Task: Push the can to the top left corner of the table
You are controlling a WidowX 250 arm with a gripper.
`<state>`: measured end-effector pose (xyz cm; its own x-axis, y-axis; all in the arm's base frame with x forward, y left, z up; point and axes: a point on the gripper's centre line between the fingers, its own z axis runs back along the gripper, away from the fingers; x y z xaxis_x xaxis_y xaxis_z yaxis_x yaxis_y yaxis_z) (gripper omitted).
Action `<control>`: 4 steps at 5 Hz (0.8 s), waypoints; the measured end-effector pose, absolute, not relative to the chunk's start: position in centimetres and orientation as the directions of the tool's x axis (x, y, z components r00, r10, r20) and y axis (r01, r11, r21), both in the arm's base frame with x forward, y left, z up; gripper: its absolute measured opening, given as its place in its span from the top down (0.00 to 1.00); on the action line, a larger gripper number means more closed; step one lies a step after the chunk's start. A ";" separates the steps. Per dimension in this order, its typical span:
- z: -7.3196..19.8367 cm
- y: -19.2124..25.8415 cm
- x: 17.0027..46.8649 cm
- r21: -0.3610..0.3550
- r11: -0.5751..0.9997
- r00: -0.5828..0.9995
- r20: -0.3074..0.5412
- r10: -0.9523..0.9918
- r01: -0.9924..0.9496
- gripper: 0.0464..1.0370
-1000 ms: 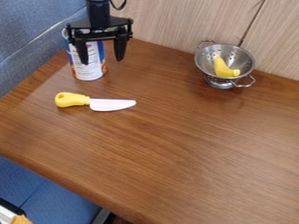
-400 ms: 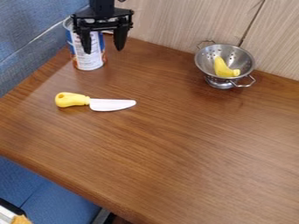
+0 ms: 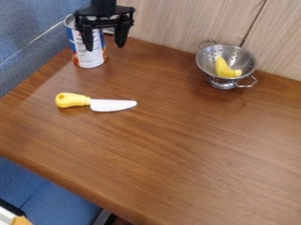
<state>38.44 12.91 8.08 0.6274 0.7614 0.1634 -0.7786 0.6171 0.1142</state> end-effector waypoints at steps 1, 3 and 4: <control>7.4 12.6 38.3 0.111 0.641 0.651 0.151 0.744 -0.759 0.04; 8.2 9.7 37.1 0.048 0.749 0.746 0.149 0.649 -0.661 0.04; 9.0 9.3 36.8 0.001 0.762 0.755 0.140 0.641 -0.647 0.04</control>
<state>36.82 9.27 8.96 0.7551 0.6406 0.1395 -0.6470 0.7625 0.0005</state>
